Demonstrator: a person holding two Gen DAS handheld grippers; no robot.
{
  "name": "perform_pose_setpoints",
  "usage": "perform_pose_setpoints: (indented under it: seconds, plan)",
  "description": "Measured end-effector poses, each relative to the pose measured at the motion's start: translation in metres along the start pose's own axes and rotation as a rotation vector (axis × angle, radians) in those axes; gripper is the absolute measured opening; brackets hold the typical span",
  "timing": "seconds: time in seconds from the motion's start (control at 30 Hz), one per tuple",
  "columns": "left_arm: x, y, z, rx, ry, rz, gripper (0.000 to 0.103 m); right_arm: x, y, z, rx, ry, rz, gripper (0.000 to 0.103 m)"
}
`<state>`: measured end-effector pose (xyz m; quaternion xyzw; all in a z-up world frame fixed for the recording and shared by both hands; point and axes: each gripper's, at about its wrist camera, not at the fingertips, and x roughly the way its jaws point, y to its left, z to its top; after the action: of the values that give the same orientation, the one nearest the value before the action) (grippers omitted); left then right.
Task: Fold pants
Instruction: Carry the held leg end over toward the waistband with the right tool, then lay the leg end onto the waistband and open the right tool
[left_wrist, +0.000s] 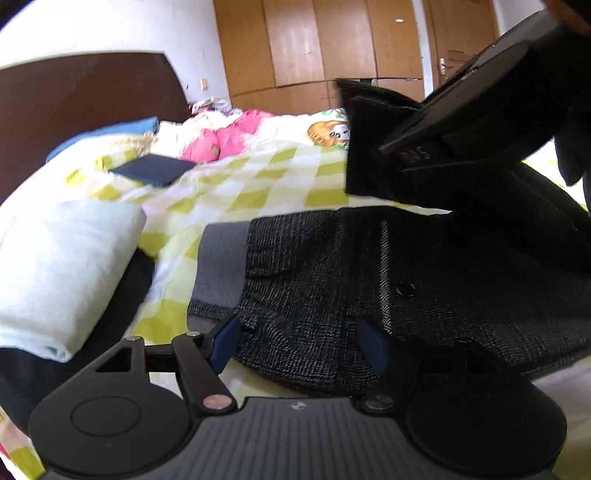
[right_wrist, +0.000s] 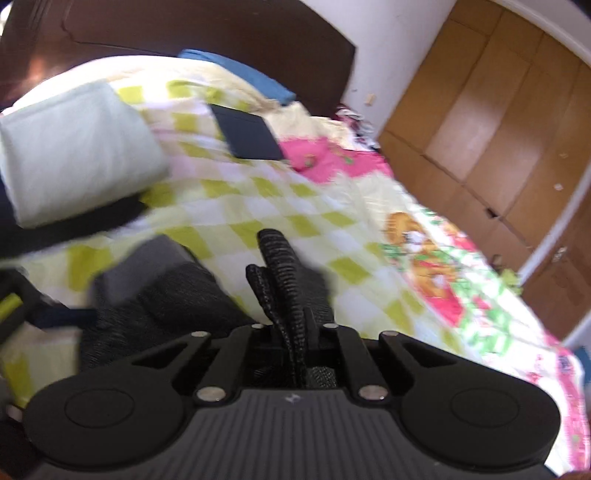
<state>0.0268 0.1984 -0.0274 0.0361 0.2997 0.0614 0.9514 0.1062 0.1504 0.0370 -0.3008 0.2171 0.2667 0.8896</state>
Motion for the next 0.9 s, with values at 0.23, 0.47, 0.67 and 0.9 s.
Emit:
perform_pose_setpoints:
  seconds: [0.23,0.47,0.67,0.9]
  plan:
    - [-0.002,0.004,-0.001,-0.032,0.003,-0.022,0.083,0.025,0.003,0.006,0.129,0.069,0.086,0.007]
    - [0.001,0.009,-0.002,-0.051,0.005,-0.037,0.083,-0.001,0.004,0.033,0.176,-0.076,0.106,0.006]
    - [0.005,0.014,-0.003,-0.073,0.026,-0.034,0.087,0.035,0.017,0.042,0.225,0.074,0.316,0.013]
    - [-0.004,0.024,-0.004,-0.102,0.008,-0.019,0.089,0.015,-0.003,0.028,0.295,0.062,0.475,0.037]
